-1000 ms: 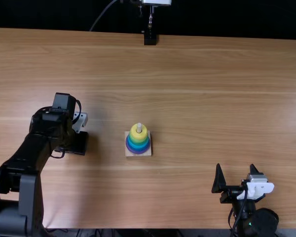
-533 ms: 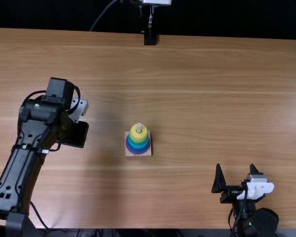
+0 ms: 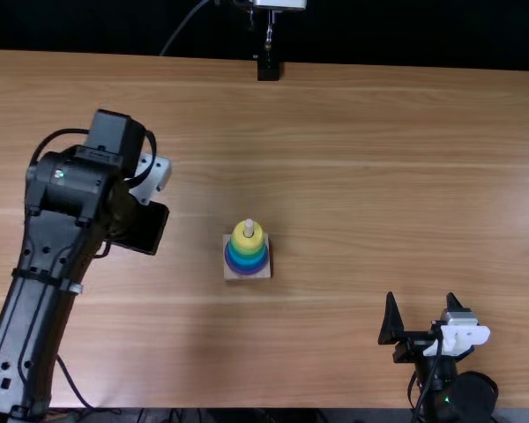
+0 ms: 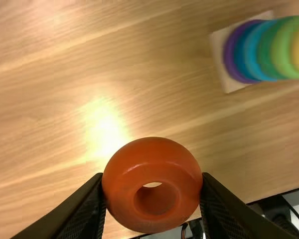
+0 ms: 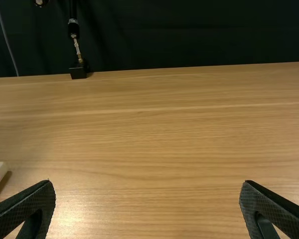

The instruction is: Build the Hanoi tower: stack the rings onto the peg from bottom to top in this color order: purple, dark blue, light blue, dark green, light green, yellow, orange.

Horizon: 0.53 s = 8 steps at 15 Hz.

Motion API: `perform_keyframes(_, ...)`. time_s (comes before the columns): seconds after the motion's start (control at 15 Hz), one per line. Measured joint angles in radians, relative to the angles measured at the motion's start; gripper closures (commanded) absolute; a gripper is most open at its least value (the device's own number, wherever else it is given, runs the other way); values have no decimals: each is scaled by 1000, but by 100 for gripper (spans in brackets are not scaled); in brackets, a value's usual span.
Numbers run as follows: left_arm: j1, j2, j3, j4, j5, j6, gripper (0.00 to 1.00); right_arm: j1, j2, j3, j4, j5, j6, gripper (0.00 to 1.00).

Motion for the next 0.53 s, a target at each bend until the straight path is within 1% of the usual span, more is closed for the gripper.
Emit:
perform_keyframes(0.2,-79,8,50,-6,0,-1,100,0,0,0,0,0,0,0)
perform_keyframes(0.27,-106,32,93,-6,0,-9,100,0,0,0,0,0,0,0)
perform_keyframes(0.47,-194,120,178,-5,0,-73,100,0,0,0,0,0,0,0)
perform_keyframes(0.53,-217,146,196,-4,0,-87,100,0,0,0,0,0,0,0)
